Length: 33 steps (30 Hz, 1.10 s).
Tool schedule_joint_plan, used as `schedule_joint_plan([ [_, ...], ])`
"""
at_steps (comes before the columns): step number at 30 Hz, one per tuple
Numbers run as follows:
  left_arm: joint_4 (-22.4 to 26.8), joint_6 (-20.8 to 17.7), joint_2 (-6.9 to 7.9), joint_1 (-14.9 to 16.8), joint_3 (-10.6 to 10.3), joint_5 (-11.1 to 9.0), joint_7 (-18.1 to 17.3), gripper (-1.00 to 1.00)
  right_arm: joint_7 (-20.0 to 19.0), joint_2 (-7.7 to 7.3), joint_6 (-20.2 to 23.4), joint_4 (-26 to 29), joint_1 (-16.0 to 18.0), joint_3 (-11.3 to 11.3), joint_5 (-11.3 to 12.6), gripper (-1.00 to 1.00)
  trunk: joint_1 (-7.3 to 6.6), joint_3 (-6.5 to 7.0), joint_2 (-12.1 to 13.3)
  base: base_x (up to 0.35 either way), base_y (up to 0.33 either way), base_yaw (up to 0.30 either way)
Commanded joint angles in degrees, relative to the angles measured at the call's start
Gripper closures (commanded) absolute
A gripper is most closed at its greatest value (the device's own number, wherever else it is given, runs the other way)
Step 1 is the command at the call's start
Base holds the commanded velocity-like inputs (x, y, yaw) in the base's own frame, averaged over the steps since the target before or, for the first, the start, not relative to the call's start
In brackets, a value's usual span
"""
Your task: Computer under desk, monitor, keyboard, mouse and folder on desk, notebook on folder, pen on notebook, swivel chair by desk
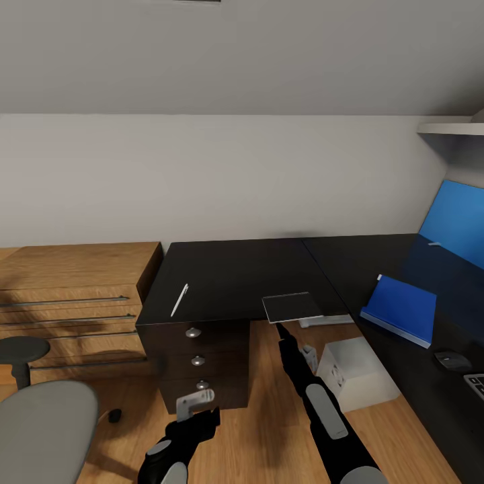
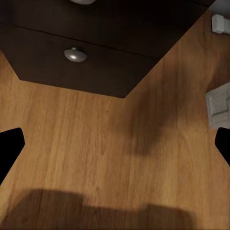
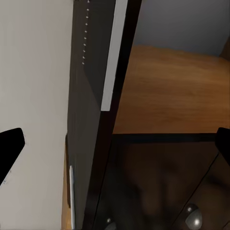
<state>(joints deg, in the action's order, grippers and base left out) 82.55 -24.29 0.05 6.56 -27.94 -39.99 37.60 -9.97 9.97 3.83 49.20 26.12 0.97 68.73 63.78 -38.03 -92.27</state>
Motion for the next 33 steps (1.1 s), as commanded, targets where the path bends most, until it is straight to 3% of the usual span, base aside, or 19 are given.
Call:
schedule_joint_plan([
  [1, 0.0, -0.1, 0.02, 0.1, -0.1, -0.4, 0.4, -1.0, -0.2, 0.02, 0.3, 0.0, 0.0, 0.1, 0.7, -1.0, 0.0, -0.05, 0.0, 0.0, 0.0, 0.0],
  [25, -0.8, -0.1, 0.03, -0.1, -0.6, -0.3, 0.5, -1.0, -0.1, 0.02, 0.3, 0.0, 0.0, 0.4, 1.1, -1.0, 0.0, -0.05, 0.0, 0.042, 0.0, 0.0],
  [33, -0.7, -0.1, -0.04, -0.1, -0.8, -0.3, 0.5, -1.0, -0.1, 0.02, 0.3, 0.0, 0.0, 0.4, 1.0, -1.0, 1.75, -1.49, -3.2, 0.007, 0.0, 0.0],
])
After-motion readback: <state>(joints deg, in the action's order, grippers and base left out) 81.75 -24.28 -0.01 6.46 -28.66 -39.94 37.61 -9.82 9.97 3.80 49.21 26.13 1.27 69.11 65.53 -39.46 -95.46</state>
